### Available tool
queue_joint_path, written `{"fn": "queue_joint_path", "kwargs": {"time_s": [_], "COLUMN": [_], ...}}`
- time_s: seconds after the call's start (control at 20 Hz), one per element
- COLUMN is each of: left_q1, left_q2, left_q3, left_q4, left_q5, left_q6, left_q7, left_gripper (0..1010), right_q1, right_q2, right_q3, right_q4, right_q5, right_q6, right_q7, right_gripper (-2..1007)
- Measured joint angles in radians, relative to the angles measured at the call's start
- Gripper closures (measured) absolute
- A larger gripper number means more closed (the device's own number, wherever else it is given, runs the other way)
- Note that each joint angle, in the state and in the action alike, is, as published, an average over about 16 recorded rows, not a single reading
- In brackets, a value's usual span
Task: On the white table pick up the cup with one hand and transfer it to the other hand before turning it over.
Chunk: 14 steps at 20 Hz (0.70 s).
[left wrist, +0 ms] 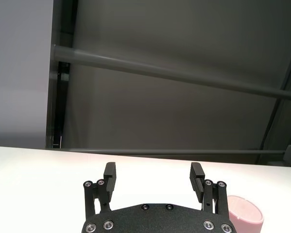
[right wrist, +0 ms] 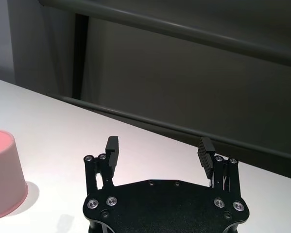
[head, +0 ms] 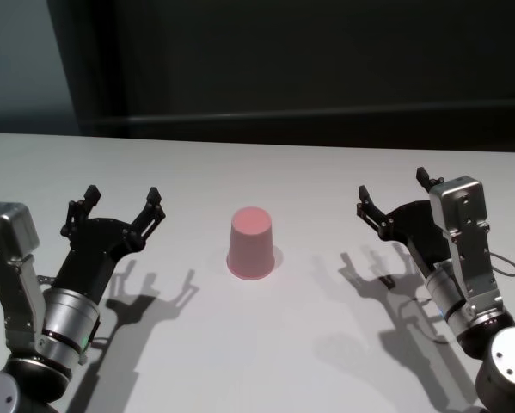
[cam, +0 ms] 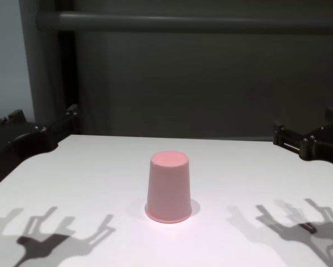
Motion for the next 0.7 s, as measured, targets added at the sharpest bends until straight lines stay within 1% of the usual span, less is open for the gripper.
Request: {"fn": "queue_joint_path", "kwargs": {"time_s": [0.7], "left_q1": [0.000], "left_q2": [0.000], "left_q3": [0.000], "left_q4": [0.000], "left_q5": [0.000], "left_q6": [0.000], "left_q7": [0.000], "left_gripper": [7], "right_q1": [-0.001], "right_q2": [0.001], "right_q3": [-0.001], "right_q4": [-0.001], "right_q5": [0.000], "right_q6": [0.001], "right_q7": [-0.001], "right_gripper": [3]}}
